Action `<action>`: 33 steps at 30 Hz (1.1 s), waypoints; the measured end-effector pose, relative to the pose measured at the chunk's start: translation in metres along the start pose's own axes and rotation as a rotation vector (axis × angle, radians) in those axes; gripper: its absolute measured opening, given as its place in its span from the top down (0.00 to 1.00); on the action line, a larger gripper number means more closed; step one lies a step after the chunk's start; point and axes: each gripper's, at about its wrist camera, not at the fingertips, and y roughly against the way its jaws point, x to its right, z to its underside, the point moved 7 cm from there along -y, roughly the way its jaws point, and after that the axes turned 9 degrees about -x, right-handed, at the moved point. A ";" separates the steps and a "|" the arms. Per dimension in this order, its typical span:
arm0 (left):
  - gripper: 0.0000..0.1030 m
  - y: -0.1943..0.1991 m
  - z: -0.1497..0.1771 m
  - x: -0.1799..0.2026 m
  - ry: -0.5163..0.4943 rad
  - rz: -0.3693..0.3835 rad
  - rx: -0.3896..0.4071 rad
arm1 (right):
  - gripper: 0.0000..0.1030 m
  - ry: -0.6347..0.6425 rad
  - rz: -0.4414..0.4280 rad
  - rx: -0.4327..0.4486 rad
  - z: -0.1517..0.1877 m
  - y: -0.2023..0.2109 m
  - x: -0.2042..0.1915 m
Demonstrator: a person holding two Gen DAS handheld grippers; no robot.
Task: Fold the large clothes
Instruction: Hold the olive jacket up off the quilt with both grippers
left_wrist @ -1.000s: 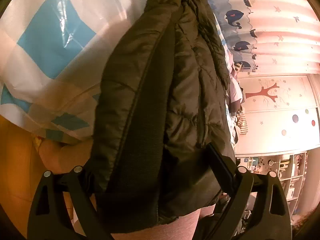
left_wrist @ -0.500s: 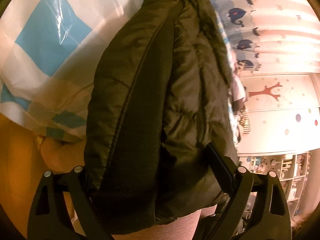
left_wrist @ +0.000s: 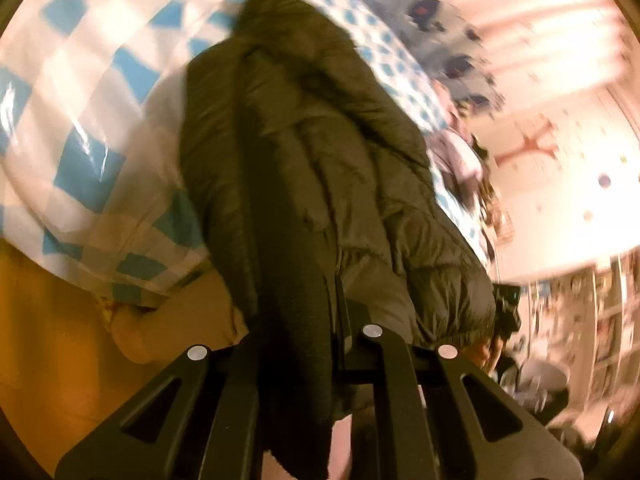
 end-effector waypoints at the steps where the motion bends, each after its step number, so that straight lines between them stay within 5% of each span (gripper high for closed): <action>1: 0.92 0.003 0.004 0.005 -0.029 0.010 -0.015 | 0.84 0.005 -0.006 -0.013 0.002 -0.002 -0.004; 4: 0.85 -0.001 0.019 -0.002 -0.061 0.009 -0.084 | 0.75 -0.020 0.001 -0.066 0.019 0.003 0.005; 6: 0.70 -0.009 0.025 -0.021 -0.018 -0.005 -0.110 | 0.41 -0.075 0.005 -0.085 0.027 0.004 0.019; 7: 0.57 -0.013 0.026 -0.027 0.003 -0.002 -0.112 | 0.35 -0.115 0.003 -0.083 0.032 0.005 0.032; 13: 0.33 -0.026 0.027 -0.062 0.119 0.034 -0.071 | 0.32 -0.223 -0.010 -0.069 0.036 0.002 0.074; 17: 0.33 -0.030 0.027 -0.057 0.098 0.043 -0.058 | 0.34 -0.208 -0.011 -0.054 0.032 -0.001 0.075; 18: 0.39 -0.033 0.028 -0.055 0.094 0.038 -0.054 | 0.49 -0.195 -0.004 -0.046 0.030 -0.002 0.073; 22: 0.82 -0.039 0.022 -0.051 0.097 0.031 -0.040 | 0.75 -0.140 0.049 -0.003 0.025 0.004 0.065; 33: 0.92 0.005 0.025 -0.002 -0.040 0.041 0.047 | 0.81 0.005 -0.026 0.049 0.020 0.015 -0.007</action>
